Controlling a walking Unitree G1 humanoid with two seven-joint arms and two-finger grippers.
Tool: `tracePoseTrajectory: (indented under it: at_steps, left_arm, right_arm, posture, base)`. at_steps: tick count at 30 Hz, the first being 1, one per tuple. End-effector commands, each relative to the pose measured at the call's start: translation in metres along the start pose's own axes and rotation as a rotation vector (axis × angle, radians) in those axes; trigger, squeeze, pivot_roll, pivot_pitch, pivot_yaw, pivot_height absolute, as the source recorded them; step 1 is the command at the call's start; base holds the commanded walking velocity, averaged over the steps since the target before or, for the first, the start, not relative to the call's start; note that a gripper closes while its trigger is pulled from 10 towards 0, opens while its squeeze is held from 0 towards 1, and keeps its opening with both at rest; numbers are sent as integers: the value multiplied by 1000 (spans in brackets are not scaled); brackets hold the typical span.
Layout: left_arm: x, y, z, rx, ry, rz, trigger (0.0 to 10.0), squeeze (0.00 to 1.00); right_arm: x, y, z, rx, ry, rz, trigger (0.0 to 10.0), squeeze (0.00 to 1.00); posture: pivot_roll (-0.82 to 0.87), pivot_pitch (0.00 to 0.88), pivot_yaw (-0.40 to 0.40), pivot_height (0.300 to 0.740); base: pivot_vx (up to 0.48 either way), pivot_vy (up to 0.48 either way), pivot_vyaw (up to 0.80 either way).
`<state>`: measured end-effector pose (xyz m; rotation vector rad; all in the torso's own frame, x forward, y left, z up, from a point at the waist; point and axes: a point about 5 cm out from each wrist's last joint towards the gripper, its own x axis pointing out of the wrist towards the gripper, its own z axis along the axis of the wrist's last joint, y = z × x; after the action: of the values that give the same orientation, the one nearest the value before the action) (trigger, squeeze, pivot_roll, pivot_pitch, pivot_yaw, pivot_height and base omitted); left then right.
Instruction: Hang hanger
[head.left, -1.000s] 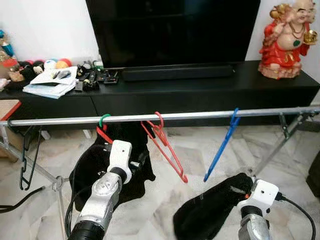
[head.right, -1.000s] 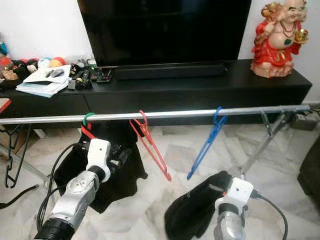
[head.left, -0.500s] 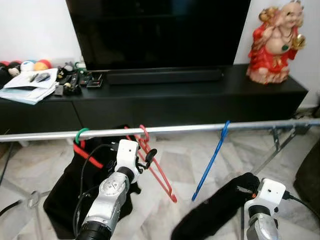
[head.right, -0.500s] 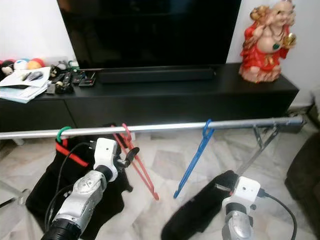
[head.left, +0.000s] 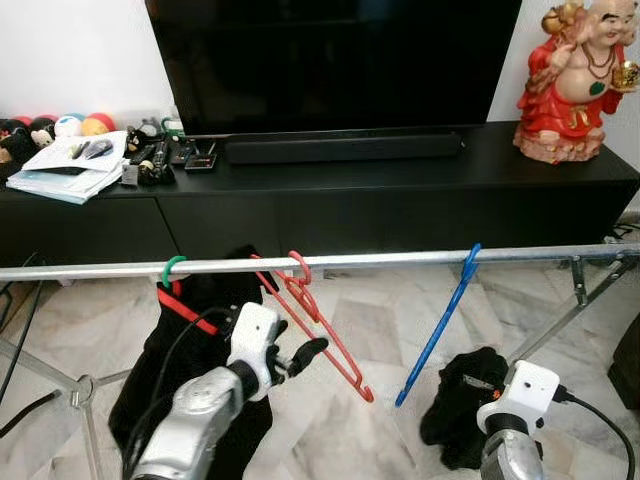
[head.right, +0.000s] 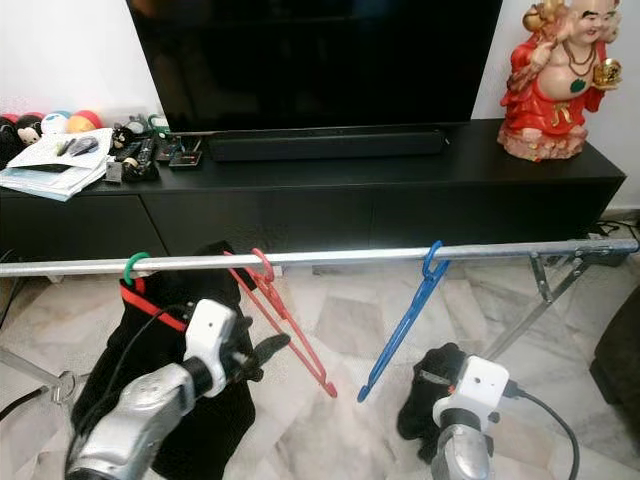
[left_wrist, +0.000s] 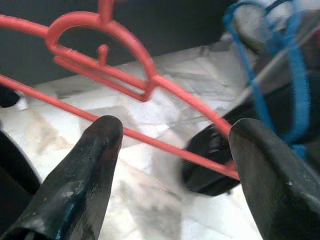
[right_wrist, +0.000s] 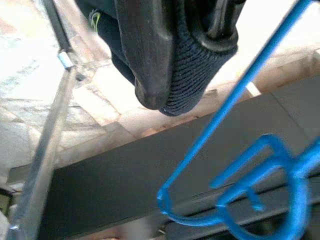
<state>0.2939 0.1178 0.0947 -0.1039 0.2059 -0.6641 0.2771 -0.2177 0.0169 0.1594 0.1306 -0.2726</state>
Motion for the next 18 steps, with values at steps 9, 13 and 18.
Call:
tracePoseTrajectory:
  at_steps: [9,13,18]
  left_arm:
    - [25,-27,29,-56,11,-173,10000,0]
    - [38,-25,36,-71,47,-115,10000,0]
    - [54,-27,43,-70,99,-78,10000,0]
  right_arm:
    - [-2,12,-1,26,-18,-1,10000,0]
    - [-3,12,-3,31,-15,-9,10000,0]
    - [-2,13,-3,34,-15,-16,10000,0]
  posture:
    - [-16,63,124,740]
    - [-13,60,136,740]
    - [-13,56,140,740]
  base:
    - [0,0,0]
    - [0,0,0]
    - [0,0,0]
